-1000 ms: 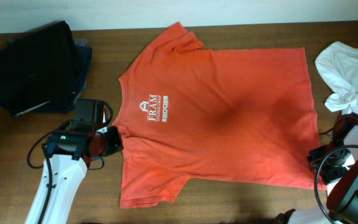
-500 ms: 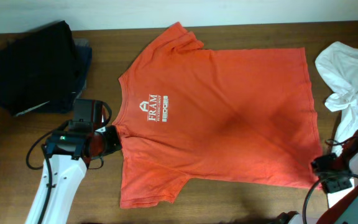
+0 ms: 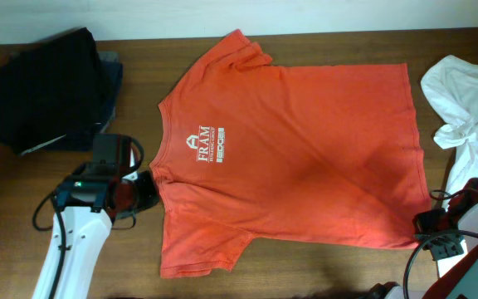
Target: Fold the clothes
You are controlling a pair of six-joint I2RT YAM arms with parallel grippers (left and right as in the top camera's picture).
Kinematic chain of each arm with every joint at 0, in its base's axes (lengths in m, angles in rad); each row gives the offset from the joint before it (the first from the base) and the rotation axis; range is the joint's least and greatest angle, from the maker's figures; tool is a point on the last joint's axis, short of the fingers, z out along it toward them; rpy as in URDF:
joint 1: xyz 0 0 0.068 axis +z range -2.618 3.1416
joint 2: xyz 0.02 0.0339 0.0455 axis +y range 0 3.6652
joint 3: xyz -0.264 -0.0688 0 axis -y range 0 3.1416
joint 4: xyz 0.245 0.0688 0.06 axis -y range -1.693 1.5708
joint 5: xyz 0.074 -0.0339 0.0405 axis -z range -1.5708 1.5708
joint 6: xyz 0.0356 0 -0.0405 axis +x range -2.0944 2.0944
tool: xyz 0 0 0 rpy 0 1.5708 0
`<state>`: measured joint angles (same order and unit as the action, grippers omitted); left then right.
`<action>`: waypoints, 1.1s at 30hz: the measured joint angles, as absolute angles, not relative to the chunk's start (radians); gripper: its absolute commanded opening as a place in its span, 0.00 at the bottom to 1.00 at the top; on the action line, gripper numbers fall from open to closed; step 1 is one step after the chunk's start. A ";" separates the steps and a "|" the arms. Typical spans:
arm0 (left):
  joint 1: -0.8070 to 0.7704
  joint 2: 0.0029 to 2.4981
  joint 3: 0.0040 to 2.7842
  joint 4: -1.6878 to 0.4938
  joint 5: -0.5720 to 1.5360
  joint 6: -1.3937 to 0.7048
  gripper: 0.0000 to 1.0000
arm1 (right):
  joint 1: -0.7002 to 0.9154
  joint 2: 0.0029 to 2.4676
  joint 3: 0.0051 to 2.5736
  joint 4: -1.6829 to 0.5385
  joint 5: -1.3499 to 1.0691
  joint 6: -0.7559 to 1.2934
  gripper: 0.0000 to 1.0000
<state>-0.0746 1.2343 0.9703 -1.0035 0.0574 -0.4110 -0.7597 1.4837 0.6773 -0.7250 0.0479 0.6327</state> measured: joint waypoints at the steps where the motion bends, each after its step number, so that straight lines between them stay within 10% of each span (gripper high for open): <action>1: -0.049 1.234 0.965 -1.077 0.083 -0.412 0.20 | -0.760 1.484 0.677 -0.725 0.047 0.633 0.04; 4: -0.051 1.234 0.868 -1.144 0.098 -0.413 0.29 | -0.760 1.484 0.677 -0.725 0.048 0.632 0.04; 7: -0.113 1.238 0.644 -0.998 0.136 -0.445 0.66 | -0.760 1.484 0.677 -0.724 0.052 0.633 0.04; 10: -0.119 1.240 0.607 -0.974 0.143 -0.469 0.66 | -0.760 1.484 0.677 -0.724 0.054 0.634 0.04; 13: -0.119 1.240 0.572 -0.971 0.151 -0.504 0.43 | -0.760 1.484 0.677 -0.723 0.054 0.636 0.04; 21: -0.119 1.240 0.499 -0.956 0.222 -0.525 0.54 | -0.760 1.484 0.677 -0.723 0.053 0.636 0.04; 28: -0.119 1.239 0.455 -0.914 0.260 -0.540 0.01 | -0.760 1.484 0.677 -0.723 0.052 0.636 0.04; 33: -0.120 1.239 0.474 -0.964 0.266 -0.521 0.01 | -0.760 1.484 0.677 -0.720 0.051 0.635 0.04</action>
